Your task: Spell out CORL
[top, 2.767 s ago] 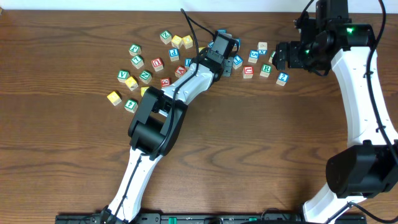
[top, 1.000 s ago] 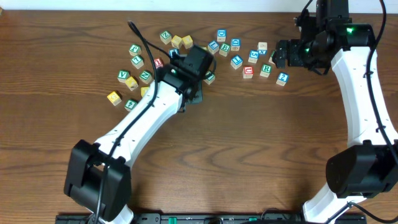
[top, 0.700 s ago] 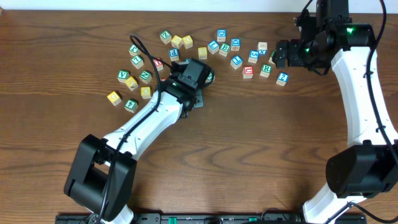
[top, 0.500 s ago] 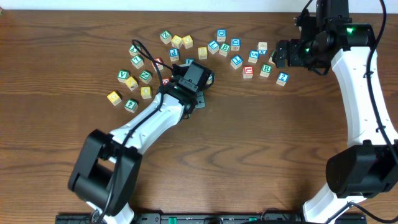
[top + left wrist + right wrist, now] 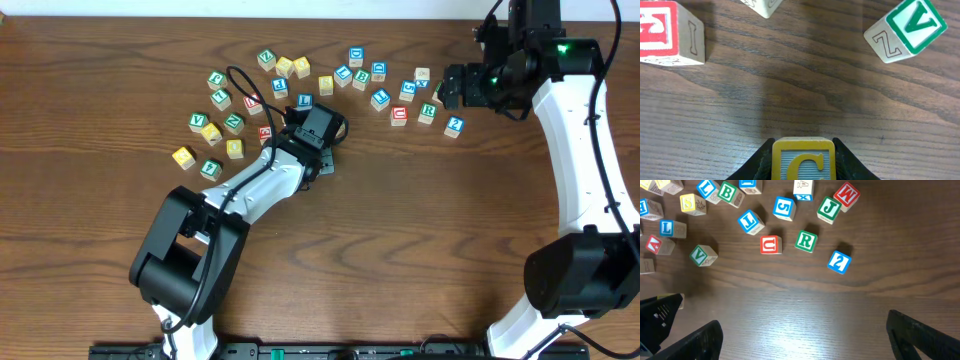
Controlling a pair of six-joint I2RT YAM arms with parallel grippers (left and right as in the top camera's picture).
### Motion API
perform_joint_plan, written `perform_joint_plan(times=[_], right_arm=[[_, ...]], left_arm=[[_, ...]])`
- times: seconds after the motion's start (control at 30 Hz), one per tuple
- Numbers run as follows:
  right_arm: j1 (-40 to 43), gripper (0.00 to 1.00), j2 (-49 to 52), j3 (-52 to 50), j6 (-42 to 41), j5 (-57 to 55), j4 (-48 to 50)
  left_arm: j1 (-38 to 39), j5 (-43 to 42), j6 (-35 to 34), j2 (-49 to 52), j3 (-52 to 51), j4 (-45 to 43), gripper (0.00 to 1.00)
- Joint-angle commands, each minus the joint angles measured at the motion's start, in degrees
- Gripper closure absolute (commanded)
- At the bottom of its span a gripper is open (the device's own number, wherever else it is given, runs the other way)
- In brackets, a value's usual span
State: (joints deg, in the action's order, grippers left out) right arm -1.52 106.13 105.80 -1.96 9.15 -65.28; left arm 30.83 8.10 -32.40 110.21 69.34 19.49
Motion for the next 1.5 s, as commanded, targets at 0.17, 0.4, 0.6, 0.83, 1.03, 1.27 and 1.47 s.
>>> perform_joint_plan(times=[0.17,0.4,0.6,0.83,1.03,1.27,1.47], right_arm=[[0.3,0.01,0.0,-0.3,-0.3,-0.2,0.4],[0.3,0.01,0.0,-0.3,-0.3,-0.2,1.4],[0.3,0.01,0.0,-0.3,-0.3,-0.2,1.8],[0.3,0.01,0.0,-0.3,-0.3,-0.2,1.8],[0.3,0.01,0.0,-0.3,-0.3,-0.2,1.8],[0.3,0.01,0.0,-0.3,-0.3,-0.2,1.8],[0.3,0.01,0.0,-0.3,-0.3,-0.2,1.8]], left_arm=[[-0.1,0.1,3.3,3.8,-0.6,-1.4,0.68],[-0.1,0.1,3.3,3.9,-0.6,-2.7,0.68],[-0.1,0.0,3.7,5.5,-0.6,-3.3,0.68],[-0.1,0.0,3.6,5.5,-0.6,-2.9,0.59],[-0.1,0.0,3.6,5.4,-0.4,-2.9,0.46],[-0.1,0.0,3.7,4.3,-0.3,-2.3,0.45],[-0.1,0.0,5.1,4.3,-0.3,-0.9,0.45]])
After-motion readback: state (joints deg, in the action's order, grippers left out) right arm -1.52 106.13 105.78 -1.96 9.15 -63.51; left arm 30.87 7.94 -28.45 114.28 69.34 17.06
